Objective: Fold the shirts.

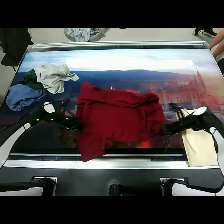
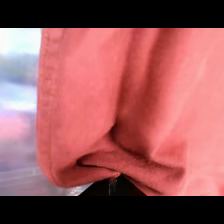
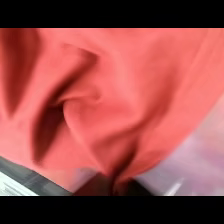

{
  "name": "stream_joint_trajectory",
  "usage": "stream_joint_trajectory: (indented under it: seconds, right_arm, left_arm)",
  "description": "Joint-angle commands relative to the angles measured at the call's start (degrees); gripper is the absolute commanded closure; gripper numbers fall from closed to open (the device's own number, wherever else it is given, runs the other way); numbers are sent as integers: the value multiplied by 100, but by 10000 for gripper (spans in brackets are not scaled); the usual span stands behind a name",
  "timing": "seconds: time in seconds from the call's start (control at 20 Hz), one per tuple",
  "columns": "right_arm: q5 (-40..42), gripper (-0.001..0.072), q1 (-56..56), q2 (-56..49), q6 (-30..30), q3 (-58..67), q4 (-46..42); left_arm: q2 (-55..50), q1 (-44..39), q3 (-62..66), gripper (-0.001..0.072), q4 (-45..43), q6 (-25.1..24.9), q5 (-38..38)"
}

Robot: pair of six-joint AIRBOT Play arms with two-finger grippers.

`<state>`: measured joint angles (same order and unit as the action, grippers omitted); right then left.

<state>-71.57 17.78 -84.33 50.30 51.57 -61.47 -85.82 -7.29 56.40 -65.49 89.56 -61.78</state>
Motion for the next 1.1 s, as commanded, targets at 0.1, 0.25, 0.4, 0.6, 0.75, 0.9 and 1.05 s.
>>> stream_joint_trajectory:
  seconds: [0.1, 0.25, 0.4, 0.6, 0.75, 0.9, 1.05]
  right_arm:
    - [-789, 661, -186, 291, -219, 848, 26]
    - [-730, 661, -190, 1187, -122, 2323, 173]
    - [122, 660, -190, 2402, -122, 4063, -219]
    - [1628, 660, -190, 3932, 332, 5158, -1471]
    - [1207, 660, -190, 4509, 866, 5163, -1788]
    - [896, 660, -190, 4680, 863, 5165, -1790]
    - [697, 660, -190, 4614, 868, 5163, -1784]
  left_arm:
    - [463, 273, 1121, 679, -369, -350, -776]
    - [1434, 380, 2653, 679, -1012, -343, -763]
    - [2317, 415, 4695, 678, -1690, 96, -625]
    - [3318, 387, 6089, 679, -1849, 1049, 516]
    - [3755, 387, 6057, 678, -1331, 778, 673]
    - [3891, 387, 6059, 679, -1360, 774, 621]
    - [3847, 387, 6057, 680, -1386, 645, 339]
